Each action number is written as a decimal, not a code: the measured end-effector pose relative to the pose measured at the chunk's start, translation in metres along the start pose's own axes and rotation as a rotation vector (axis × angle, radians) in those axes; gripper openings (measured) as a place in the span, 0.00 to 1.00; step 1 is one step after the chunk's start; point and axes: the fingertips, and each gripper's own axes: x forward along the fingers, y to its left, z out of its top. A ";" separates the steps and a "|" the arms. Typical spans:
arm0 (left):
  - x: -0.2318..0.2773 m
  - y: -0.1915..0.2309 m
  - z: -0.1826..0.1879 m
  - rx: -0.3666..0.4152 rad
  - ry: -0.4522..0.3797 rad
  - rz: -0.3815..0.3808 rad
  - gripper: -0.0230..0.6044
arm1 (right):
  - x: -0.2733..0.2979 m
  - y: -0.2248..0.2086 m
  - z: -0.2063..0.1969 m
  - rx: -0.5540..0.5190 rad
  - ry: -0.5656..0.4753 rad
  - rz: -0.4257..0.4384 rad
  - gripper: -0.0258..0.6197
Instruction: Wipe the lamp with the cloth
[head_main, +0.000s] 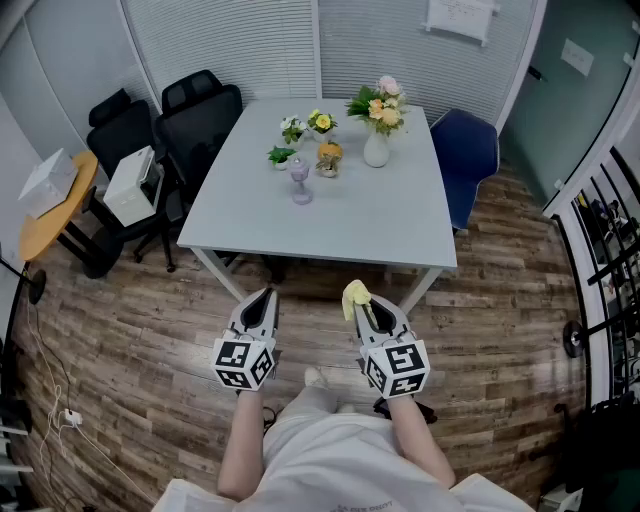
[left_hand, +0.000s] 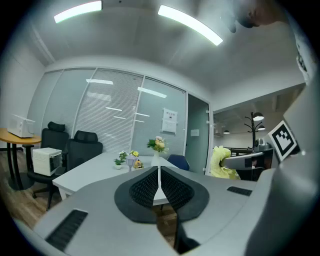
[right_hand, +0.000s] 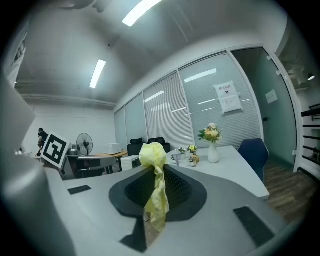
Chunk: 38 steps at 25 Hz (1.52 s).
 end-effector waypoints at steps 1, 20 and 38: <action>-0.001 -0.001 -0.001 0.002 0.003 -0.003 0.04 | 0.000 0.001 -0.001 0.000 0.002 0.002 0.12; -0.019 -0.004 -0.026 -0.058 0.080 -0.095 0.47 | -0.004 0.028 -0.006 0.098 -0.009 0.098 0.12; 0.061 0.080 -0.049 -0.034 0.186 -0.078 0.53 | 0.110 0.002 -0.013 0.132 0.027 0.093 0.12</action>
